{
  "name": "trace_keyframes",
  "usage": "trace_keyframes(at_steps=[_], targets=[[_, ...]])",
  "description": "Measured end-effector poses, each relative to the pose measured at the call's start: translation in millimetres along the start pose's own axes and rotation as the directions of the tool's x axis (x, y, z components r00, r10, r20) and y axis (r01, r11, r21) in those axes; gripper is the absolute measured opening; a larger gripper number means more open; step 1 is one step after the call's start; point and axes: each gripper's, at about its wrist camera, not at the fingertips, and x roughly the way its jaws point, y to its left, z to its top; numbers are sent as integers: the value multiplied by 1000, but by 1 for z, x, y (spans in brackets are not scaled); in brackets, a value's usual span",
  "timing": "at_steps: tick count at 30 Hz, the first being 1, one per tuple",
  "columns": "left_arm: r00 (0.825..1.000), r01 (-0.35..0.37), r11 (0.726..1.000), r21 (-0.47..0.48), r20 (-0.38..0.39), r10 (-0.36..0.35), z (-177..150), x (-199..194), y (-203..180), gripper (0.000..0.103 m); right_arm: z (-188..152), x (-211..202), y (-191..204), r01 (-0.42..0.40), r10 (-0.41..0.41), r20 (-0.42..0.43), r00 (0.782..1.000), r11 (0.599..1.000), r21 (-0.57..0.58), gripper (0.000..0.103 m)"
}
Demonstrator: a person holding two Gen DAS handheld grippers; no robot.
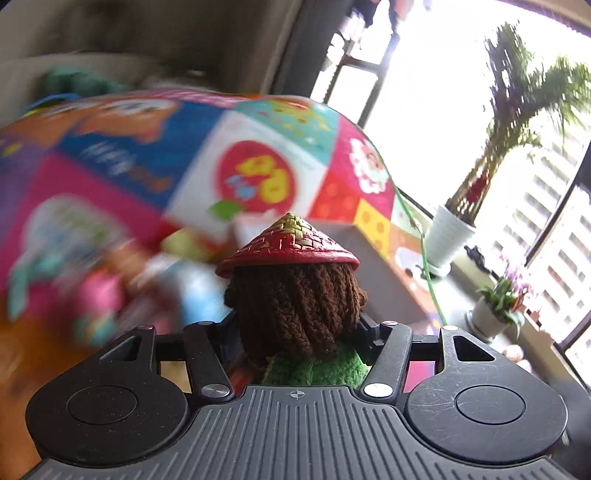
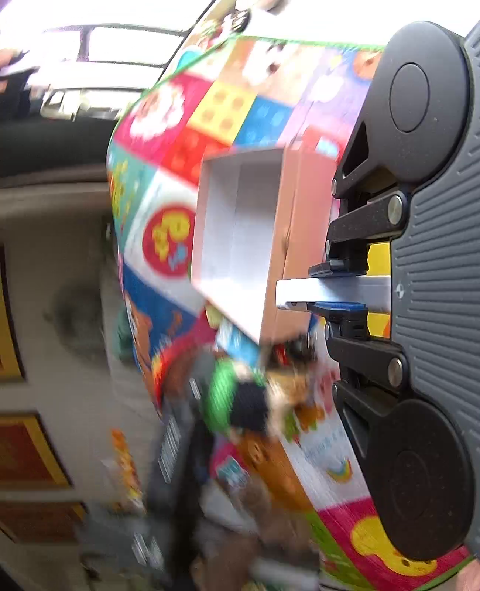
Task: Organize objects
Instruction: 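Carry the doll into the pink box and open the left gripper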
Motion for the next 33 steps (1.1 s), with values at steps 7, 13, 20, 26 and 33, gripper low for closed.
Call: trace_keyframes(at_steps=[7, 13, 20, 26, 33], targets=[[969, -136, 983, 122, -189, 158, 14, 136, -32, 64, -11, 10, -33, 56, -63, 58, 996, 991, 118, 12], [975, -121, 976, 182, -164, 151, 7, 107, -36, 64, 0, 24, -37, 71, -85, 90, 992, 986, 149, 12], [979, -35, 985, 171, -190, 68, 7, 79, -22, 64, 51, 50, -36, 76, -112, 144, 983, 968, 239, 12], [964, -220, 903, 369, -58, 258, 8, 103, -52, 64, 89, 56, -48, 169, -218, 165, 962, 949, 268, 12], [956, -21, 929, 371, -265, 128, 4, 113, -36, 62, 90, 75, -69, 197, -234, 93, 968, 934, 299, 12]])
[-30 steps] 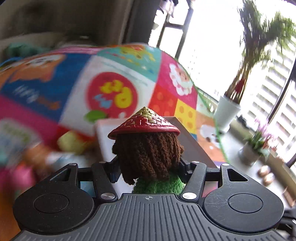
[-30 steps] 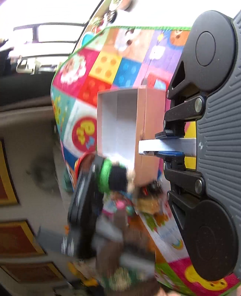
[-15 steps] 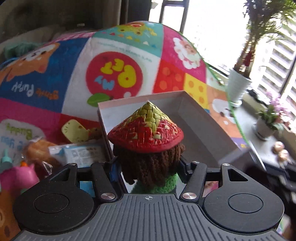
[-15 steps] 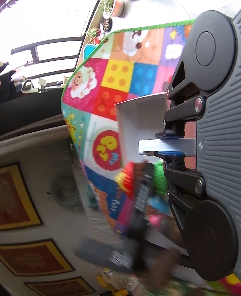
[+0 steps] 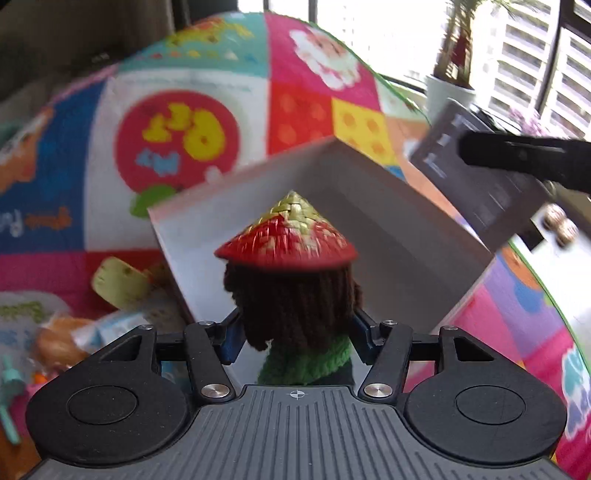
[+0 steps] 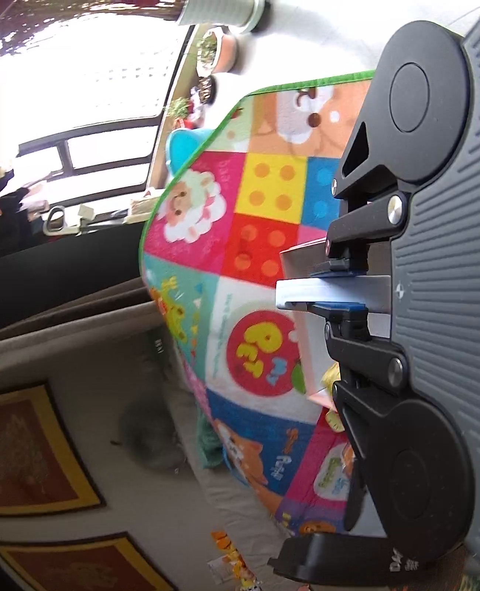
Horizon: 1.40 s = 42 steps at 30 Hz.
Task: Organize objects
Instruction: 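Carry the doll into the pink box and open the left gripper, then grasp the blue snack packet with the left gripper while the right grasps the biscuit-stick pack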
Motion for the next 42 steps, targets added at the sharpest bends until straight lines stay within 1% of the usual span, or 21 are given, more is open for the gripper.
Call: trace_keyframes(at_steps=[2, 6, 7, 9, 11, 13, 15, 16, 19, 22, 26, 29, 31, 32, 33, 34, 36, 38, 40, 41, 42], targets=[[999, -46, 999, 0, 25, 46, -1, 0, 0, 59, -6, 6, -3, -6, 6, -14, 1000, 1000, 12, 12], [987, -110, 989, -93, 110, 120, 5, -13, 11, 59, -17, 14, -7, 9, -8, -26, 1000, 1000, 5, 12], [985, -97, 987, -128, 130, 114, 5, -21, 16, 59, -18, 16, -9, 7, -7, -28, 1000, 1000, 5, 12], [979, -31, 975, -222, 188, 74, 0, -42, 28, 59, -20, 18, -12, -3, 3, -30, 1000, 1000, 14, 12], [965, 33, 953, -301, 256, 48, -10, -62, 37, 59, -18, 25, -13, -18, 21, -44, 999, 999, 51, 12], [953, 66, 935, -349, 300, 45, -23, -76, 42, 59, -12, 38, -12, -81, 91, -73, 993, 989, 123, 12], [947, 93, 922, -376, 320, 35, -38, -84, 45, 59, -7, 55, -11, -180, 208, -118, 971, 960, 217, 12], [946, 100, 918, -384, 324, 33, -47, -89, 46, 59, -5, 67, -8, -177, 219, -169, 961, 956, 232, 13], [942, 103, 906, -410, 332, 43, -77, -104, 53, 59, -7, 85, 0, -68, 102, -227, 969, 986, 152, 27], [934, 109, 891, -440, 352, 59, -110, -117, 60, 59, -11, 90, 4, -11, 22, -230, 973, 999, 49, 28], [928, 68, 876, -477, 352, 120, -143, -127, 72, 59, -14, 98, 4, 11, -7, -270, 963, 1000, 15, 28], [936, 69, 867, -494, 333, 116, -147, -122, 82, 59, -20, 81, 12, -16, 9, -237, 971, 999, -30, 28], [940, 98, 863, -495, 332, 84, -139, -116, 87, 59, -32, 54, 22, -21, 5, -162, 987, 995, -102, 42], [941, 114, 864, -491, 333, 65, -131, -111, 88, 59, -42, 38, 27, -15, -2, -114, 994, 989, -146, 70], [943, 124, 865, -486, 330, 51, -122, -103, 89, 59, -53, 23, 31, -4, -7, -59, 998, 983, -184, 88], [946, 128, 869, -479, 322, 38, -112, -95, 89, 59, -64, 9, 35, 4, -6, -6, 1000, 976, -217, 93], [959, 109, 873, -474, 281, 33, -93, -75, 91, 59, -88, -14, 42, 5, 9, 49, 999, 959, -283, 95], [976, 72, 875, -478, 213, 36, -77, -52, 95, 59, -108, -28, 47, -9, 32, 67, 997, 949, -316, 95], [991, 5, 875, -485, 121, 61, -65, -28, 101, 59, -120, -35, 45, -43, 65, 63, 996, 950, -309, 95], [994, -12, 873, -487, 91, 64, -61, -17, 104, 63, -124, -37, 44, -57, 79, 60, 995, 953, -297, 95], [995, 9, 867, -498, 92, 42, -59, -9, 107, 66, -127, -38, 42, -66, 85, 57, 995, 957, -283, 95]])
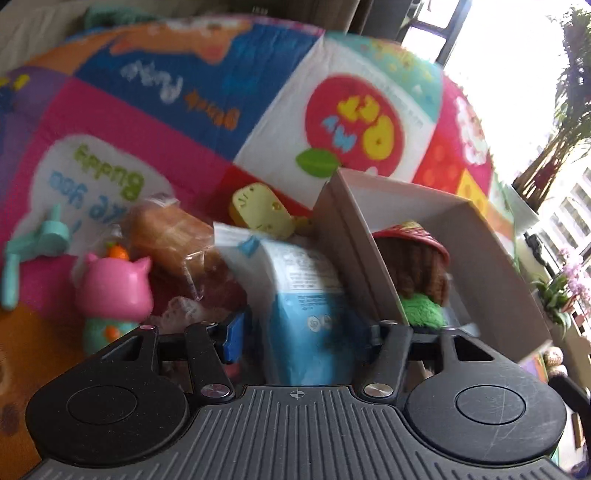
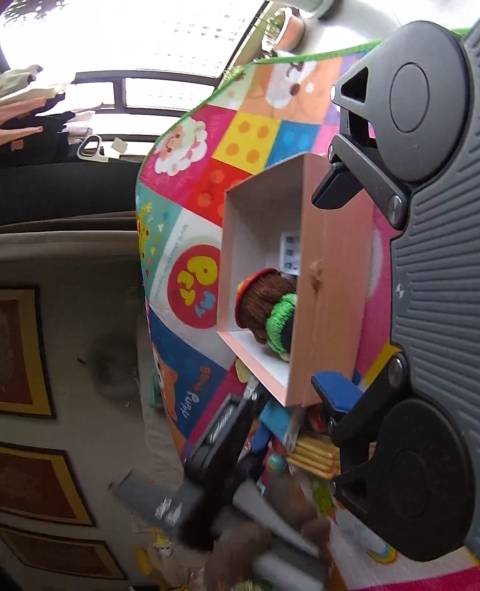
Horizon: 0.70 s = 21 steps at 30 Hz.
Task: Organize objects
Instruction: 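Grasp the blue snack packet with the left gripper while the right grasps the biscuit-stick pack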
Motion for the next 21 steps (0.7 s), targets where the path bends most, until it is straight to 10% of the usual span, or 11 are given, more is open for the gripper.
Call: trace_keyframes(at_steps=[9, 16, 21], targets=[[1000, -14, 1000, -28, -6, 14, 3, 11, -3, 59, -8, 9, -11, -25, 30, -53, 998, 996, 89, 103], [969, 135, 990, -28, 215, -126, -42, -102, 16, 58, -9, 12, -10, -28, 34, -64, 997, 995, 92, 103], [974, 81, 994, -67, 215, -64, -112, -149, 43, 58, -6, 14, 8, -17, 18, -75, 997, 1000, 7, 103]])
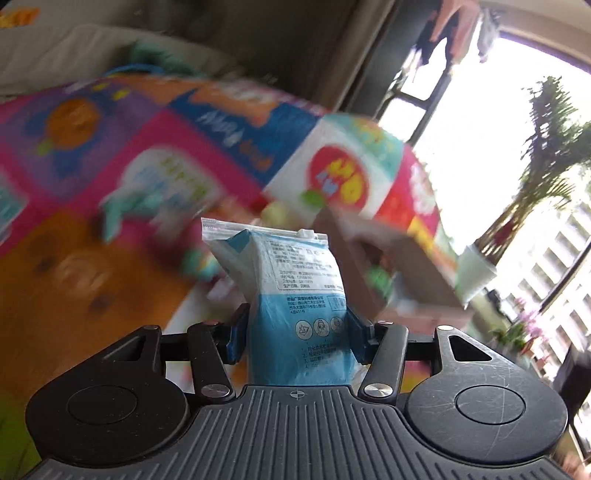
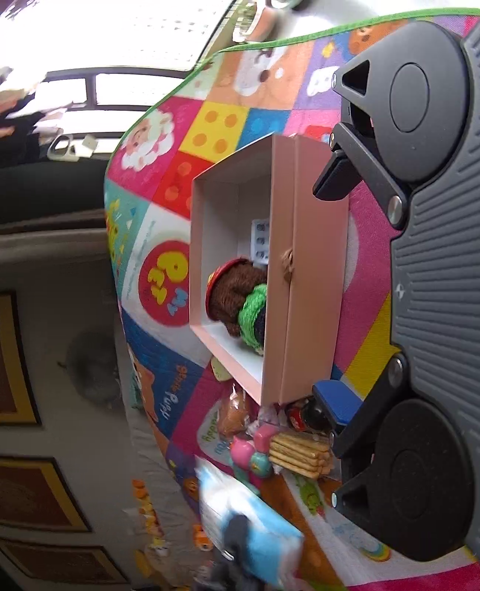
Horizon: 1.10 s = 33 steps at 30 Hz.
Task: Organize objects
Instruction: 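Grasp the blue snack packet with the left gripper while the right grasps the biscuit-stick pack, then lower the blue packet into the box with the left gripper while the right lowers the biscuit pack in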
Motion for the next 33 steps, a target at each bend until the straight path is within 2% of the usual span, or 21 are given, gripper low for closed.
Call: trace_keyframes(at_steps=[3, 5, 8, 11, 15, 17, 20, 23, 27, 33], targets=[[997, -74, 997, -2, -35, 74, -34, -14, 17, 58, 8, -5, 31, -64, 66, 15, 998, 994, -89, 103], [996, -84, 995, -51, -27, 83, -48, -15, 30, 58, 18, -2, 57, -112, 116, 20, 993, 983, -143, 102], [997, -70, 990, -118, 19, 73, -60, -17, 49, 58, 32, 15, 97, -165, 166, -14, 986, 964, -210, 86], [996, -73, 992, -101, 51, 79, -63, -15, 48, 58, 42, 41, 128, -165, 155, -60, 986, 953, -253, 75], [995, -57, 994, -89, 77, 64, -68, -16, 48, 58, 52, 81, 147, -168, 131, -173, 976, 962, -217, 58], [996, -42, 993, -107, 80, 50, -68, -16, 51, 58, 53, 98, 149, -170, 128, -218, 968, 967, -188, 54], [995, -37, 993, -109, 85, 46, -69, -16, 53, 59, 52, 111, 149, -179, 131, -273, 953, 971, -159, 33], [995, -33, 993, -111, 87, 43, -70, -16, 53, 59, 49, 94, 144, -200, 154, -255, 955, 966, -166, 33], [995, -26, 992, -120, 90, 36, -70, -16, 56, 59, 42, 48, 129, -218, 173, -209, 962, 952, -215, 32], [996, -42, 994, -97, 80, 49, -70, -15, 50, 58, 20, -9, 76, -152, 116, -251, 961, 980, -131, 32]])
